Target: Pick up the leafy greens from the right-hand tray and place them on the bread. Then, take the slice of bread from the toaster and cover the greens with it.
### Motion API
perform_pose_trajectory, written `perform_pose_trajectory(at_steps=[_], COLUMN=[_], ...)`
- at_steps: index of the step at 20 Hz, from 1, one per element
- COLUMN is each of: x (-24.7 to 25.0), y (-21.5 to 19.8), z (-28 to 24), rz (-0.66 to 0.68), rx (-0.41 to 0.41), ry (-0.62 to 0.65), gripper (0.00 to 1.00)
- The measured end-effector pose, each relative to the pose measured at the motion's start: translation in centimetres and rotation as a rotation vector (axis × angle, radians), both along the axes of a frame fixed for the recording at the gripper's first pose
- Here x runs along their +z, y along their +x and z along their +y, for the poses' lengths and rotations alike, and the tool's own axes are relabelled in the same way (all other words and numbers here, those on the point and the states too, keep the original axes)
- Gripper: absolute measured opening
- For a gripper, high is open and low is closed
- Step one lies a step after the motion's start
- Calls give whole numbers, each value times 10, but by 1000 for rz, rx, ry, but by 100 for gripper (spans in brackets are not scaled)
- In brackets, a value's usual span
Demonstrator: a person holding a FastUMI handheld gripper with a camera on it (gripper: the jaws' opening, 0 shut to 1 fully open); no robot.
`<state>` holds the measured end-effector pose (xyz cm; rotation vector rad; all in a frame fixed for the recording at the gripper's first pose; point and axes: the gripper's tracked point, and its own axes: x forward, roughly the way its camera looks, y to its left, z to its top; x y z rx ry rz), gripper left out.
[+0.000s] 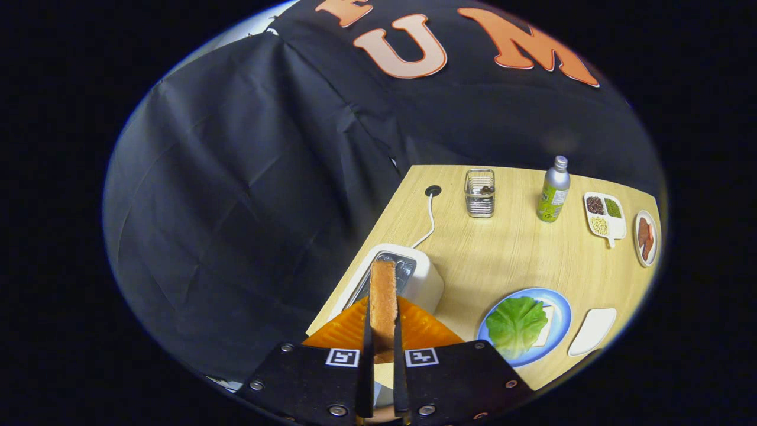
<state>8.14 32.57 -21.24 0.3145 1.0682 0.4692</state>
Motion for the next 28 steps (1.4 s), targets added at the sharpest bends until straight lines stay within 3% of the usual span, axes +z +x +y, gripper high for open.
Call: perform_pose_trajectory(at_steps=[9,19,28], x=[-32,-84,-153], y=[-12,-30,-34], z=[-82,-114,-152], rz=[4,14,97], rx=[-87,-98,-166], ry=[101,189,222], gripper=[14,14,14])
